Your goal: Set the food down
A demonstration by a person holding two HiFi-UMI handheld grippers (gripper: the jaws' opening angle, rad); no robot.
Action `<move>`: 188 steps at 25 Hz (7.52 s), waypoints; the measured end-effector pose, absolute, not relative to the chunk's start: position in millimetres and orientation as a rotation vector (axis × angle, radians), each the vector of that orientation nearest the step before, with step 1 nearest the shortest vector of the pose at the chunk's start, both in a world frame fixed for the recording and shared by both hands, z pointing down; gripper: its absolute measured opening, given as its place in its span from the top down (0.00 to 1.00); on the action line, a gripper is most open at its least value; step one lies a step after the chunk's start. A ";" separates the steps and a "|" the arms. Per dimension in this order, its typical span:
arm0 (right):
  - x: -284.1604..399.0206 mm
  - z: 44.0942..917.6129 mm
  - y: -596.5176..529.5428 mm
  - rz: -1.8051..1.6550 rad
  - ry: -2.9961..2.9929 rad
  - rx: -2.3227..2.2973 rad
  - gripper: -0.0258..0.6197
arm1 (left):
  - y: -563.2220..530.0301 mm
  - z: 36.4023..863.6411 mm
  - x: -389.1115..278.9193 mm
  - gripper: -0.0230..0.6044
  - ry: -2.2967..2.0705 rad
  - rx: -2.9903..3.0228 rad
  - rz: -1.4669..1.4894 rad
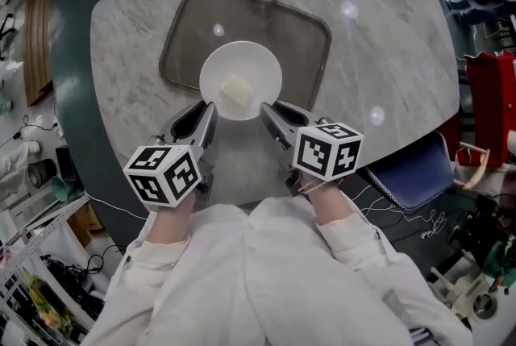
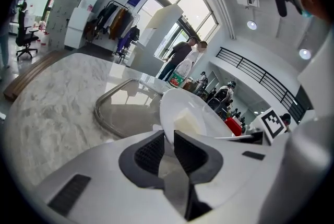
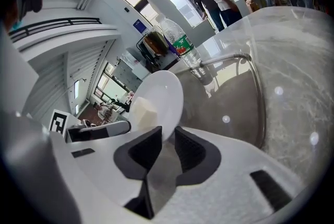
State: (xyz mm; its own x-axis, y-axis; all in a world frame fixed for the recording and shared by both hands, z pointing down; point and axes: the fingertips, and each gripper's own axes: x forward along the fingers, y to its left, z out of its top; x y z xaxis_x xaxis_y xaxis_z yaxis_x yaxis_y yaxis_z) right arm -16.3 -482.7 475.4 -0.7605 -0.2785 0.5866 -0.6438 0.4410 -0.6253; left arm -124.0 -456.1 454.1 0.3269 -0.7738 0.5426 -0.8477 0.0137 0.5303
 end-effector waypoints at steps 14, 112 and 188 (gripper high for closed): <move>-15.1 495.3 -533.5 1.214 -2.246 0.727 0.86 | -506.2 473.7 -120.4 0.86 -1.451 1.741 0.181; 1.0 422.8 -339.6 0.805 -2.442 1.177 0.96 | -320.2 402.7 -97.0 0.91 -0.843 2.316 0.110; -8.6 341.7 -258.8 0.525 -2.644 0.666 0.96 | -253.9 353.4 -19.3 0.92 -0.766 2.364 0.122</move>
State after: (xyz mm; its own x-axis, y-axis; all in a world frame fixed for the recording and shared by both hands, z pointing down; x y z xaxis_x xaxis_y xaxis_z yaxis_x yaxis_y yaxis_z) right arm -8.6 -258.8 341.7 -0.8228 -0.3742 0.4279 -0.5093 0.8195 -0.2628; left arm -19.3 -253.9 353.4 0.8256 -0.4949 0.2710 -0.5547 -0.6240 0.5504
